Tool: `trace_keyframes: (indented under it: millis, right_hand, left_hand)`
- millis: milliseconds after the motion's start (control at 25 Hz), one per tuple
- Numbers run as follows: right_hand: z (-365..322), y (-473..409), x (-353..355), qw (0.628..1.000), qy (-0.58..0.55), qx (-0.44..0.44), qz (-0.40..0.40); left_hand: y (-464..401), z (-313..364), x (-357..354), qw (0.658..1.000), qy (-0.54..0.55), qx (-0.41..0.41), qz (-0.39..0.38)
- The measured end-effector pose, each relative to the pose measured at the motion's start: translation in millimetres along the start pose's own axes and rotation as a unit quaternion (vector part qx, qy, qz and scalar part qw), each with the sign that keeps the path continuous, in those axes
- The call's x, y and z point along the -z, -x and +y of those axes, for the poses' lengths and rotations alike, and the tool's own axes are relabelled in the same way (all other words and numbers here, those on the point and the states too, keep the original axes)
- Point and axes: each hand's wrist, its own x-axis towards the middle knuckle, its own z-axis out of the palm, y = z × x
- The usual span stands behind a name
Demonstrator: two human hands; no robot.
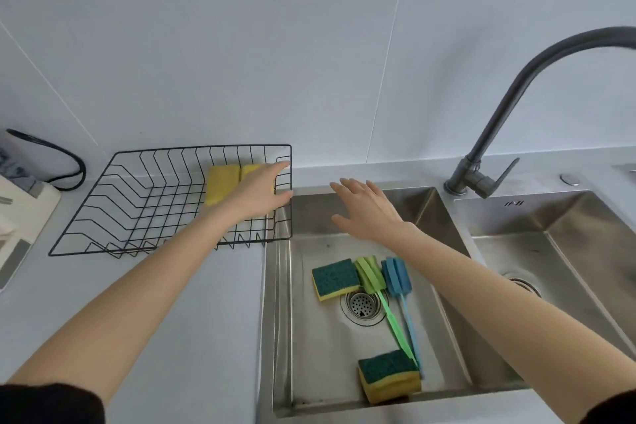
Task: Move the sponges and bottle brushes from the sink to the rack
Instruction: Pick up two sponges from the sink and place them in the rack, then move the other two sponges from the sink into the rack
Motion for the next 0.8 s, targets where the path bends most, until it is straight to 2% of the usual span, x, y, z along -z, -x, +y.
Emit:
trace_keyframes:
  millis: [320,600,800]
  right_hand:
    - [56.3,57.9,-27.4,0.998,-0.017,-0.011,-0.067]
    - [91.5,86.6,-84.4,0.986,-0.034,0.008,-0.166]
    - [104.4,98.5,-132.4,0.96,-0.049,0.046,-0.27]
  left_hand:
    - [13.0,62.0,-74.4,0.997,0.0,-0.039,-0.071]
    - [22.1,67.8,-149.4,0.989,0.01,0.017,-0.145]
    - [17.8,61.6,-186.6,0.982,0.007,0.056,-0.179]
